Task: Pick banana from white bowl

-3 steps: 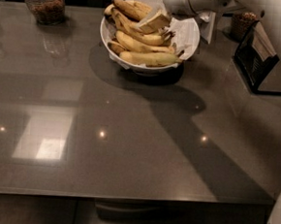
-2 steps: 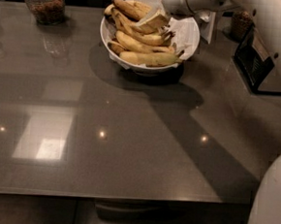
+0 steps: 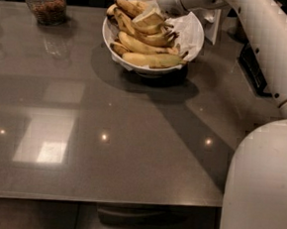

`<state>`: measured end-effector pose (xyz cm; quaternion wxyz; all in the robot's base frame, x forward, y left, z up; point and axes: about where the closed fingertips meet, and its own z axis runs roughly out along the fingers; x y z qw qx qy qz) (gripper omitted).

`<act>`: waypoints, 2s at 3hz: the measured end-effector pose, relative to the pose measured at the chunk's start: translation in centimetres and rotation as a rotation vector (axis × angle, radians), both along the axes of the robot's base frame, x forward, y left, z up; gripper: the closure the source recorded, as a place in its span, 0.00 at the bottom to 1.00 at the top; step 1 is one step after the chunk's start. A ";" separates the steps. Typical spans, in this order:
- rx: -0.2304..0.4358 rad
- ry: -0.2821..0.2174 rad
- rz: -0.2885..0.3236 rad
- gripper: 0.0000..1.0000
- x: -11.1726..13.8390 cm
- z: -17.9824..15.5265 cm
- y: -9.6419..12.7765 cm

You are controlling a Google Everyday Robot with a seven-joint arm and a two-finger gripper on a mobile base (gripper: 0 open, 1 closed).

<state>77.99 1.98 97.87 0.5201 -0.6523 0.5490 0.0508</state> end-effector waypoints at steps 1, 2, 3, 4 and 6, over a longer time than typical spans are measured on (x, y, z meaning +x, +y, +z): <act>0.012 0.014 -0.004 0.49 1.3 -0.5 0.5; 0.013 0.023 -0.010 0.50 2.4 -0.8 0.6; 0.006 0.030 -0.015 0.49 3.3 -1.1 0.6; -0.006 0.042 -0.017 0.50 4.0 -1.6 0.7; -0.028 0.070 -0.003 0.52 4.5 -2.8 1.5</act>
Offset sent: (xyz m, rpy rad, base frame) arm 0.0415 0.0004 -0.0041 0.0158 0.0249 -0.0249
